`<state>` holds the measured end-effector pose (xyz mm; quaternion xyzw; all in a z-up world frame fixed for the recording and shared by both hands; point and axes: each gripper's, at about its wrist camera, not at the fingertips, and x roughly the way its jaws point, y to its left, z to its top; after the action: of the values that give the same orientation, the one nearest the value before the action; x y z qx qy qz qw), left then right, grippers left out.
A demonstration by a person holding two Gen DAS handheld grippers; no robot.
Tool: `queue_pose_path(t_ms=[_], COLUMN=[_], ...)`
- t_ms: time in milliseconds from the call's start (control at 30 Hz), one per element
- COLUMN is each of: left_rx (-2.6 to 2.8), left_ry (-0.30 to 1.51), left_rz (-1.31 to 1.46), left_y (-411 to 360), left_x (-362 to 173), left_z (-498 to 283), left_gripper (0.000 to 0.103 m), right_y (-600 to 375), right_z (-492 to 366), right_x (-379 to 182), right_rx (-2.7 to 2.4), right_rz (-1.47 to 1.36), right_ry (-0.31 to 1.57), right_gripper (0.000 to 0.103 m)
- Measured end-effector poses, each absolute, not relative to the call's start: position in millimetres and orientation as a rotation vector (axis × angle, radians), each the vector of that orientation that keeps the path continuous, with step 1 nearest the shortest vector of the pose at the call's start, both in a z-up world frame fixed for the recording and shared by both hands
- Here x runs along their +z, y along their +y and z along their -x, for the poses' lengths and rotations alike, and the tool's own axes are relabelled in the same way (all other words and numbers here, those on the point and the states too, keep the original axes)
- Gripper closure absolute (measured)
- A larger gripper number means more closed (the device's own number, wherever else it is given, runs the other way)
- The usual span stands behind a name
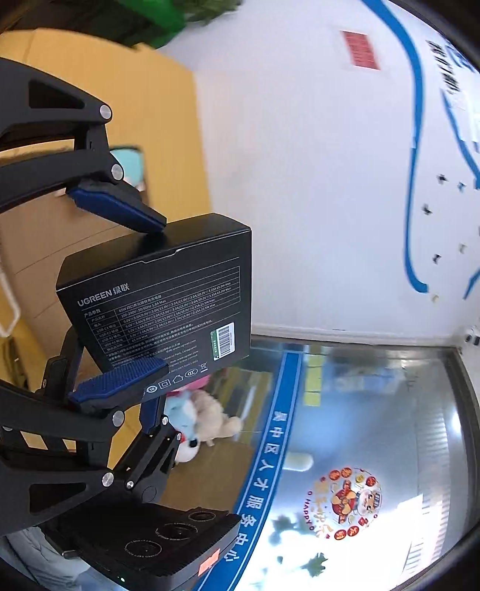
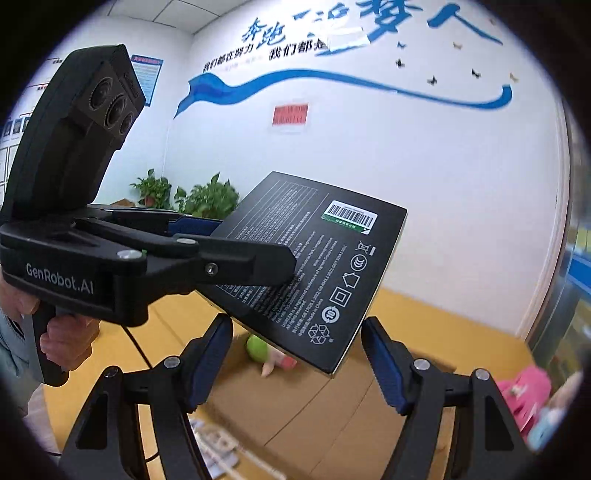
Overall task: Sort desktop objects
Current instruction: 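Lift the black box with the left gripper over the cardboard box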
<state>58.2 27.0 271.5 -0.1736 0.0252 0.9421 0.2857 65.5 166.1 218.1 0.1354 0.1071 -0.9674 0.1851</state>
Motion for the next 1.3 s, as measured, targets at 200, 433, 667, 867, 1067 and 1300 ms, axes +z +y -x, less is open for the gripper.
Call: queue_pose_path(t_ms=[200,433,667,867,1067,1300], left_rx=[2.54,2.547,2.544,2.518,2.477,2.391], left_ry=[0.118,0.124,0.1,0.072,-0.002,-0.101], left_rz=[0.292,0.237,0.299,0.434,0.634,0.923], left_y=[28,30,38,50,56,58], left_x=[338,372,358,319,260,167], left_z=[-45,-11,42,101,160,223], left_gripper=[0.035,0.035,0.035,0.035,0.035,0.035], right_y=[165,169,187,202,217,227], right_z=[-47,-2,19,70,120,171], right_x=[282,313,295,262,208,125], right_rx=[-2.763,-2.768,-2.772,-2.766,-2.734,-2.656], right_rz=[-0.223,-0.181,-0.237,-0.371,-0.551,-0.83], right_ry=[0.366,0.394,0.375,0.318,0.251,0.155], right_gripper=[0.031,0.031,0.031,0.031,0.031,0.031])
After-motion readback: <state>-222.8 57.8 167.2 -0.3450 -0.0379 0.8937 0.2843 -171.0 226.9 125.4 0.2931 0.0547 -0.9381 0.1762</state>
